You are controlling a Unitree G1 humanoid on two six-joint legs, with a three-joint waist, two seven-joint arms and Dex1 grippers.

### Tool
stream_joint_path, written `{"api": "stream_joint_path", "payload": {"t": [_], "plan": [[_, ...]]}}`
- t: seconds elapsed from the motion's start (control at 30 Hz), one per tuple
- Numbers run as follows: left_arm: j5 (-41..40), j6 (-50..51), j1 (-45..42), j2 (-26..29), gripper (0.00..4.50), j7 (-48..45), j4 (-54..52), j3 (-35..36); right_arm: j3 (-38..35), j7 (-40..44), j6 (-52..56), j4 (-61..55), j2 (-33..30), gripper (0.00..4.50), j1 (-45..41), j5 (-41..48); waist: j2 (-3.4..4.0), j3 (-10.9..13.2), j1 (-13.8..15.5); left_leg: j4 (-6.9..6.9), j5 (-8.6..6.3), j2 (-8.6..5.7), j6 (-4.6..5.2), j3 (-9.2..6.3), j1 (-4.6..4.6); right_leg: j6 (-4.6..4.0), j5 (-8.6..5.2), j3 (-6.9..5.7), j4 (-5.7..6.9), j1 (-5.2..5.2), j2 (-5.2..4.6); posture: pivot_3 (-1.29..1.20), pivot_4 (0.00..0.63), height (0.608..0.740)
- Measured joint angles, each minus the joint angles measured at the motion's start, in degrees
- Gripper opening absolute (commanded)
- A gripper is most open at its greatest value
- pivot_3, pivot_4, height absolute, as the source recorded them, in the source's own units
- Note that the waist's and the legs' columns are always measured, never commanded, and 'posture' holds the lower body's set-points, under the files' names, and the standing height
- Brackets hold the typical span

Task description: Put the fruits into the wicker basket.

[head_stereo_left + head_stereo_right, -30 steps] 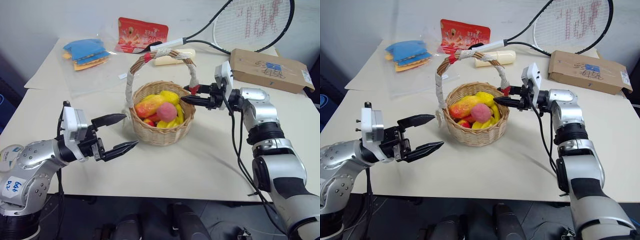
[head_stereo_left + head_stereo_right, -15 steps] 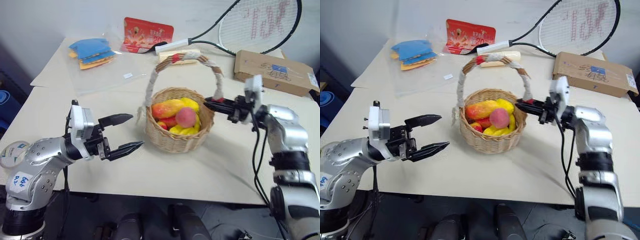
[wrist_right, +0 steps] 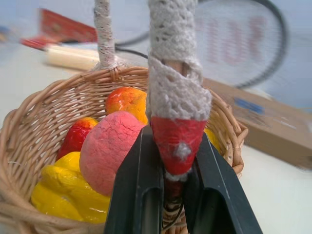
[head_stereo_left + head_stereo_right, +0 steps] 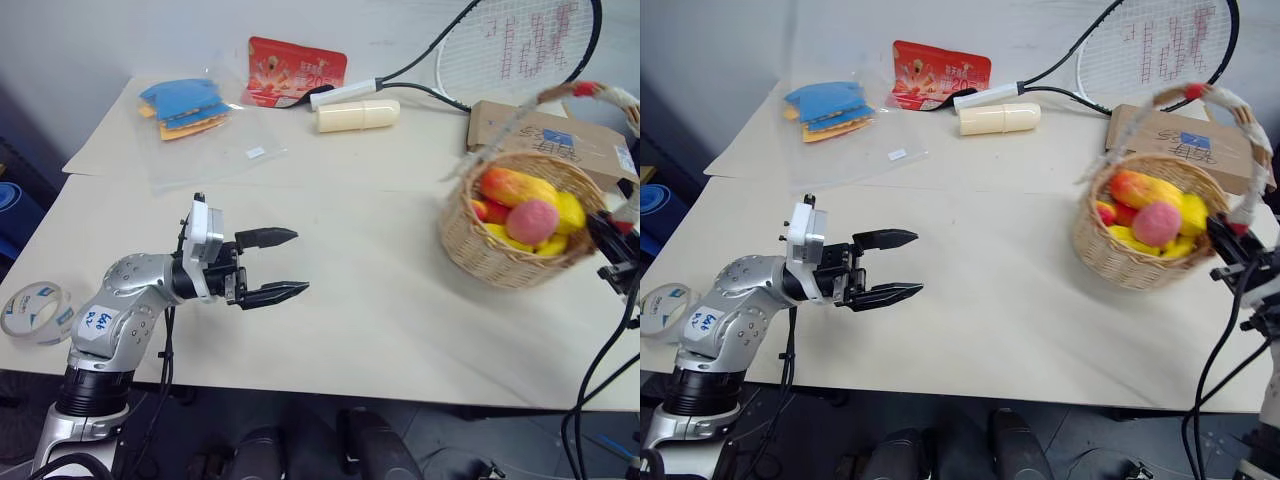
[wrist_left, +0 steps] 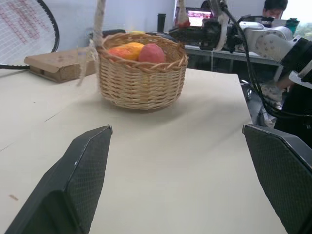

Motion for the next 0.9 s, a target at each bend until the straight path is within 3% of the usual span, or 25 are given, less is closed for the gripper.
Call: {"api": "stream_joint_path", "payload": {"t": [0.07,0.33,0.5,0.73,0.9], "plan": [[0.15,-0.07,-0.91,-0.51,4.50,-0.25,-0.01,-0.18,-0.09,-2.95,0.09,0.69,0.67,0.15,-0.05,0.19,0.00,0.00,-0.42,0.00,0.02,0.00,-0.03,0.02,0.00,0.01,0.00,0.04,0.04,0.05,0.01,0.00,0.150,0.740],[0.14,0.02,-1.29,-0.55,4.50,-0.30,-0.21,0.11,0.89,-4.39,1.45,0.29,1.05,2.76,3.20,2.02,0.00,0.00,-0.46,-0.07,0.02,0.01,-0.03,0.09,0.40,0.04,-0.01,0.12,0.03,0.18,0.03,0.00,0.150,0.740],[3.53,-3.62,1.36,2.78,4.50,-2.39,0.05,0.65,-0.31,3.19,-5.76,0.57,-3.22,4.39,11.70,1.34,0.01,-0.01,-0.41,-0.21,-0.03,-0.01,0.03,0.15,0.50,0.07,-0.03,0.19,-0.06,0.22,0.04,0.00,0.150,0.740],[8.86,-9.62,10.94,5.80,4.50,-3.27,2.07,1.97,-1.83,22.24,-19.40,7.12,-10.68,4.45,19.85,1.53,-0.02,0.01,-0.96,-0.24,-0.17,0.05,0.23,0.44,0.74,0.10,-0.03,0.42,-0.10,0.38,0.09,0.00,0.150,0.740],[13.99,-16.22,17.11,6.44,4.50,0.80,2.28,7.34,8.57,34.19,-23.73,3.94,-9.69,4.45,18.29,2.75,-0.14,-0.03,-1.09,-0.23,-0.20,0.14,0.21,0.44,0.77,0.11,-0.03,0.42,-0.10,0.42,0.10,0.00,0.150,0.740]]}}
